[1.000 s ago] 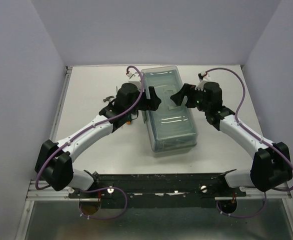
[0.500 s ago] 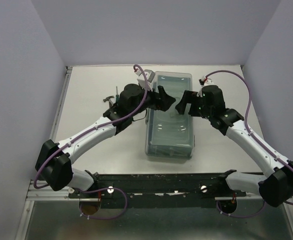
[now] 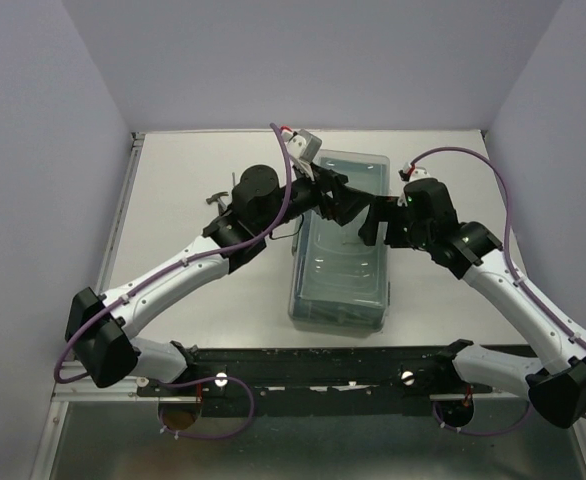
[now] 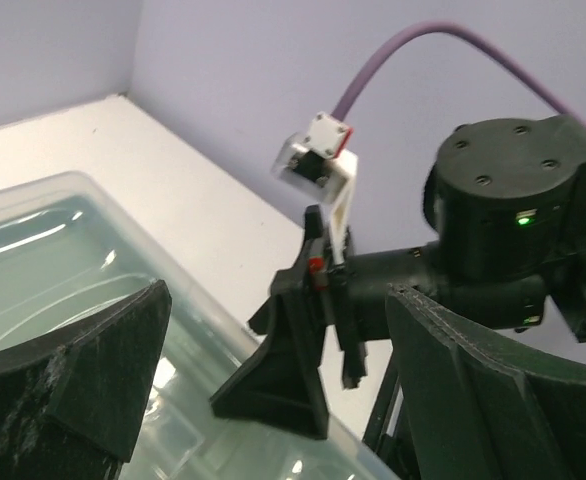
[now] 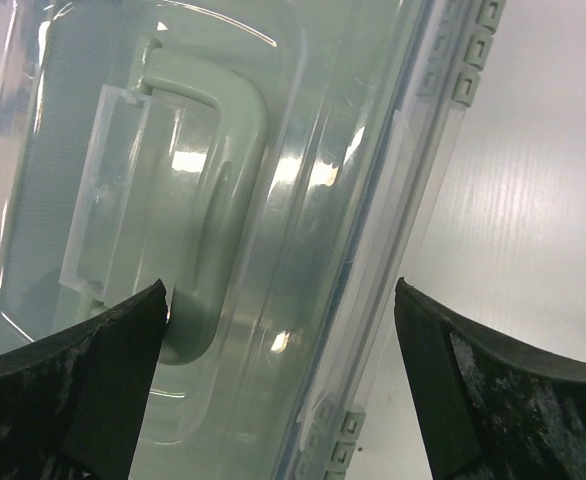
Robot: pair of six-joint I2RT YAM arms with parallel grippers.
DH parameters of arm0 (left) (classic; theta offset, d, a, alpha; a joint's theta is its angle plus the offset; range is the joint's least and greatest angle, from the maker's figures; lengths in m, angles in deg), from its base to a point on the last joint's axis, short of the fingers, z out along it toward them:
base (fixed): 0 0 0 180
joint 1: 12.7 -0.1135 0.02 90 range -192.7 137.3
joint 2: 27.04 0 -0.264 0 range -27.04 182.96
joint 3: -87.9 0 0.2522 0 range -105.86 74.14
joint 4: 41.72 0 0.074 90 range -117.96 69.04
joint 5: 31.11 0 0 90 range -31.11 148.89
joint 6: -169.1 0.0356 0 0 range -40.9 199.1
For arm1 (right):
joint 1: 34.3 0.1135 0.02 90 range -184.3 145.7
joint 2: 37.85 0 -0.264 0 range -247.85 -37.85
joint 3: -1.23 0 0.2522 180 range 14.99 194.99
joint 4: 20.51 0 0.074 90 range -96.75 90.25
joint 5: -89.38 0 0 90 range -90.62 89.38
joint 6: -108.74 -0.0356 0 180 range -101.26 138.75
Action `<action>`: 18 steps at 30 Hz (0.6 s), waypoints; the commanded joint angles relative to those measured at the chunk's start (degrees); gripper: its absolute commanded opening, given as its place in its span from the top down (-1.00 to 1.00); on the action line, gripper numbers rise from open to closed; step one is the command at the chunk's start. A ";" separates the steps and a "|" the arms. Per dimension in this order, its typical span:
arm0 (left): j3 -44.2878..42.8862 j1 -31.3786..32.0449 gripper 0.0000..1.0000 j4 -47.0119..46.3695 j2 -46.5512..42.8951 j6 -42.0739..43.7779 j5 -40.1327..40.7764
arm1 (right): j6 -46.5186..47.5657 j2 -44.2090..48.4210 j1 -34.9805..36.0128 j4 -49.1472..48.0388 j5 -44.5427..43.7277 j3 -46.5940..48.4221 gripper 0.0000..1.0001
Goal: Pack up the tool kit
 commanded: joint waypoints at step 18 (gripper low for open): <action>6.48 -6.09 -0.98 23.74 -6.07 -2.34 3.55 | 0.67 6.86 -1.22 15.47 2.64 2.28 -0.67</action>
